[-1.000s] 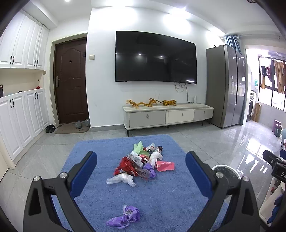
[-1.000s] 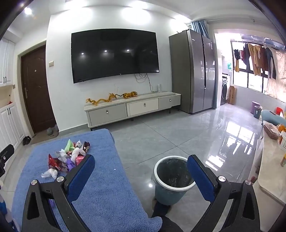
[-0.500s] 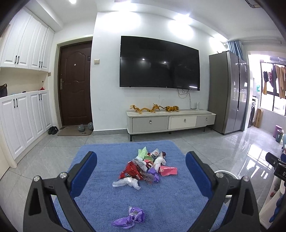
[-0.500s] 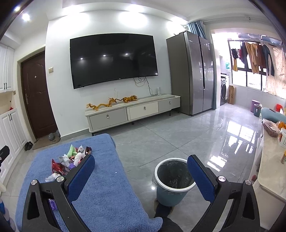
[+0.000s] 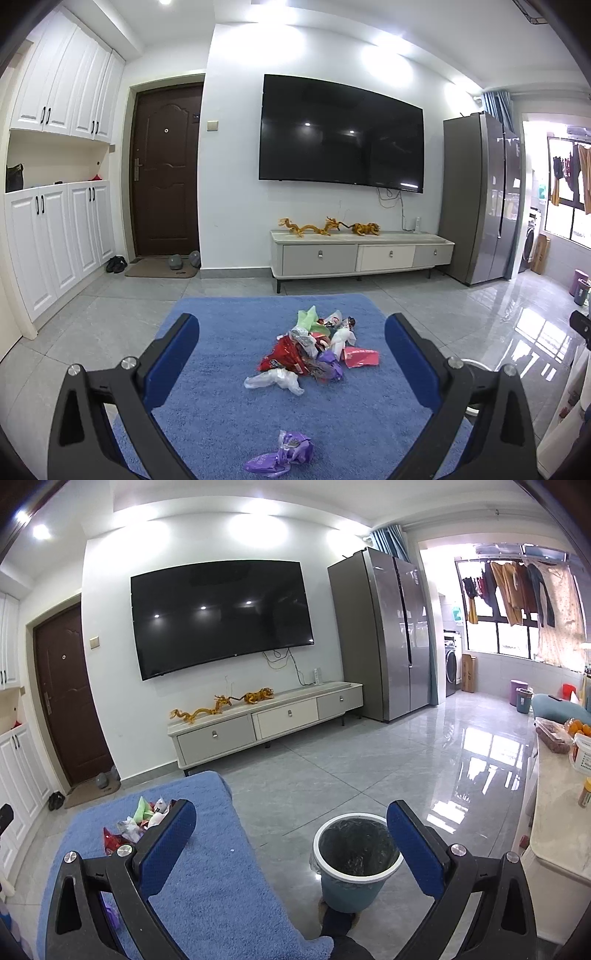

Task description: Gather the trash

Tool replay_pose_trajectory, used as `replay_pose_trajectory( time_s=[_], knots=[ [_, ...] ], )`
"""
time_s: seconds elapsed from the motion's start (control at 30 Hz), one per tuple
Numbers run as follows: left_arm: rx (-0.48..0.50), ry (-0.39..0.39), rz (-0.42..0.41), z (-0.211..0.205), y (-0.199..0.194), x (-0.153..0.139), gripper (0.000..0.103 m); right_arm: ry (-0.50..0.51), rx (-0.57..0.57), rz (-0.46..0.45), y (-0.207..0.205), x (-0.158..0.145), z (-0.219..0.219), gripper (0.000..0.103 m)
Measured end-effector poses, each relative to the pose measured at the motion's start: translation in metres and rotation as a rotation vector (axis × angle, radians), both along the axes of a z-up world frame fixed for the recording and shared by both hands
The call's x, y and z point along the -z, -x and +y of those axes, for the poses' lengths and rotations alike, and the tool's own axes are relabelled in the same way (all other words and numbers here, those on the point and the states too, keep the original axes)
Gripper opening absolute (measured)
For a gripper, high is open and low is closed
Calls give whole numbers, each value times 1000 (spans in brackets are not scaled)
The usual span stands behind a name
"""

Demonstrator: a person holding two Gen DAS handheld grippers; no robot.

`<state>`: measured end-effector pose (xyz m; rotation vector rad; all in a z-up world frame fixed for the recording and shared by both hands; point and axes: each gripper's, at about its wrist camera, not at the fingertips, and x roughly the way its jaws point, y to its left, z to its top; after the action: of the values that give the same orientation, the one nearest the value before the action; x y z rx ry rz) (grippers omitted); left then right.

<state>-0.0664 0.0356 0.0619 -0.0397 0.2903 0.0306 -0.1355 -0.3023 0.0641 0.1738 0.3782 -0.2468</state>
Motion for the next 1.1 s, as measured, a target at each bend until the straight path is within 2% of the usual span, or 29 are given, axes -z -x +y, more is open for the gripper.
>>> replay_pose_trajectory(
  time_s=[0.3, 0.77, 1.1],
  knots=[
    [16, 23, 46, 5, -12, 15, 101, -18, 6, 14, -13, 6, -6, 103],
    [4, 54, 71, 19, -30, 29, 101, -19, -27, 36, -36, 17, -12, 103],
    [24, 41, 160, 19, -49, 62, 101, -33, -68, 96, -58, 33, -12, 103]
  ],
)
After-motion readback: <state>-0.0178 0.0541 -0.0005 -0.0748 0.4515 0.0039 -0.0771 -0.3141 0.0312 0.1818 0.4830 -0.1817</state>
